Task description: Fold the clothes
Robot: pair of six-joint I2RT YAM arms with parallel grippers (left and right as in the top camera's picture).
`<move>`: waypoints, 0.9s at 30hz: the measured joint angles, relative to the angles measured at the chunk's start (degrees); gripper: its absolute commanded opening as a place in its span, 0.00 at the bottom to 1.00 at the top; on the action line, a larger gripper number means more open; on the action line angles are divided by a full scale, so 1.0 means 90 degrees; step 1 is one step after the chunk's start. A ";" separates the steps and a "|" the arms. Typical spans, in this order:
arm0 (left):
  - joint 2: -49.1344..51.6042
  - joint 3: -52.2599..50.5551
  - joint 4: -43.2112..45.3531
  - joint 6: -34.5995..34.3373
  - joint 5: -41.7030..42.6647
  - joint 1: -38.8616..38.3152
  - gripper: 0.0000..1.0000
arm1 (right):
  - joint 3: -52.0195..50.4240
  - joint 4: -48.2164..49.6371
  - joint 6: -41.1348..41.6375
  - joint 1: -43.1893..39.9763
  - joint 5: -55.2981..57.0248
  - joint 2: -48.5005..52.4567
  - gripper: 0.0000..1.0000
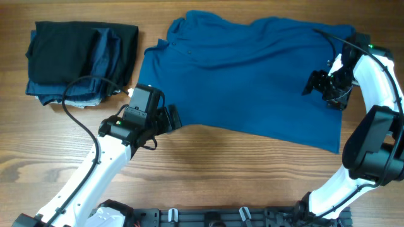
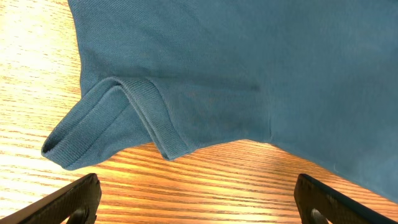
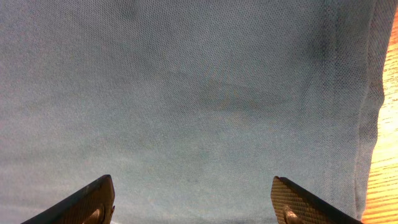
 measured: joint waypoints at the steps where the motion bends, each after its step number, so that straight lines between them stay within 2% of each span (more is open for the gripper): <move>1: 0.0000 0.0000 0.0000 0.0000 0.0000 0.0000 1.00 | 0.0000 -0.0005 0.0000 0.0000 0.0000 0.0000 0.82; 27: 0.0000 0.0000 0.0000 0.0000 0.0000 0.0000 1.00 | 0.0000 -0.0053 0.0000 0.0000 0.0002 0.0000 0.83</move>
